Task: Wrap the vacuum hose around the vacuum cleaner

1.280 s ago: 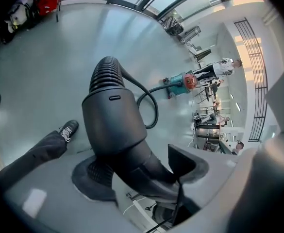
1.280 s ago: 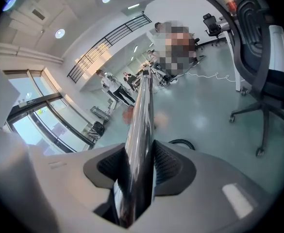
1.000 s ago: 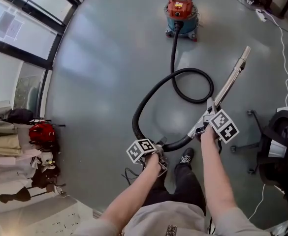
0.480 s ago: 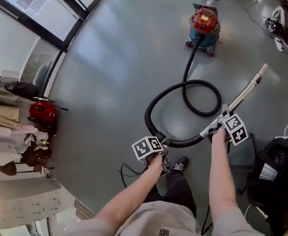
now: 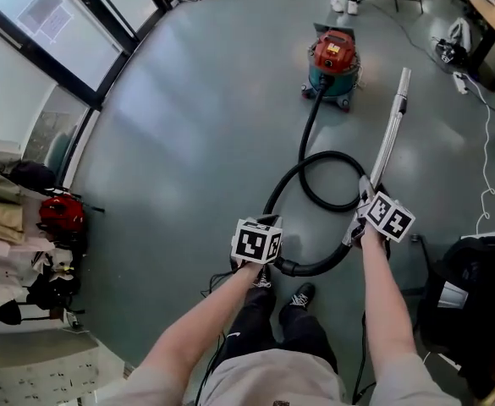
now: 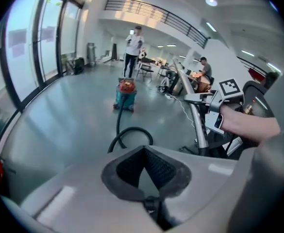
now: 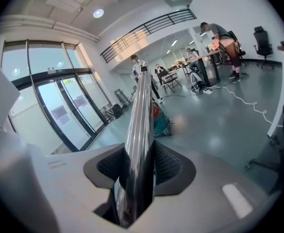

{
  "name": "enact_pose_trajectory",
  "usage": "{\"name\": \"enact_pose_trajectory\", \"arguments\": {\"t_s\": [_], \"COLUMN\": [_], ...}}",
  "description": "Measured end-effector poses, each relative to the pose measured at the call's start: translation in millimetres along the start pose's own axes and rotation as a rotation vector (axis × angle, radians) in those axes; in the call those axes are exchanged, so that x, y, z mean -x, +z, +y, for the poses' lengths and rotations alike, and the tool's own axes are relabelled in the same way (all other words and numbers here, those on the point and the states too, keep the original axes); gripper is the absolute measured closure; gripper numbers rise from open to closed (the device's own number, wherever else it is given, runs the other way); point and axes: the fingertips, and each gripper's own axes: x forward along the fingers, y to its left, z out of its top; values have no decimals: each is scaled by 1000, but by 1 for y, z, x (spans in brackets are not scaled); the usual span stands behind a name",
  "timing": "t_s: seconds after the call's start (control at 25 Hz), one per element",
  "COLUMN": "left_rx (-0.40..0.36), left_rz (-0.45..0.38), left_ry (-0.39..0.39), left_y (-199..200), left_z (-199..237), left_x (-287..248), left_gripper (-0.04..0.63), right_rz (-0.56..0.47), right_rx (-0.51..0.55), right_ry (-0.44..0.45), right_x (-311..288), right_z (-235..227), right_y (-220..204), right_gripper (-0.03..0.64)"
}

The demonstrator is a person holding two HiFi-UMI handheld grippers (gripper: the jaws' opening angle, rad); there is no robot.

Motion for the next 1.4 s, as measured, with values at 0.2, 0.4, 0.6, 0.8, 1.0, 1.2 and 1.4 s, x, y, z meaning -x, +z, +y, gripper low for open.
{"name": "enact_pose_trajectory", "arguments": {"t_s": [0.2,0.4,0.6,0.8,1.0,1.2,1.4], "left_rx": [-247,-477,-760,-1058,-1133,-1323,-1397], "left_rz": [-58,-77,-109,-215,-256,-237,-196], "left_ry": [-168,-279,-361,-309,-294,-231,-223], "left_y": [69,131,188,249,289,297,292], "left_z": [-12,-10,-17,-20,-17,-11,-15], "left_x": [-8,-17,-24,-16,-17,-17,-21], "left_gripper": [592,592,592,591,591,595,529], "right_rz": [79,183,243,299,327,388,483], "right_rx": [152,305,453,580,666,782,930], "right_ry": [39,66,54,55,54,90,156], "right_x": [-12,-29,-42,-53,-60,-66,-68], "right_z": [27,56,79,103,110,117,113], "right_y": [8,10,8,4,8,16,22], "right_gripper": [430,431,431,433,431,433,433]}}
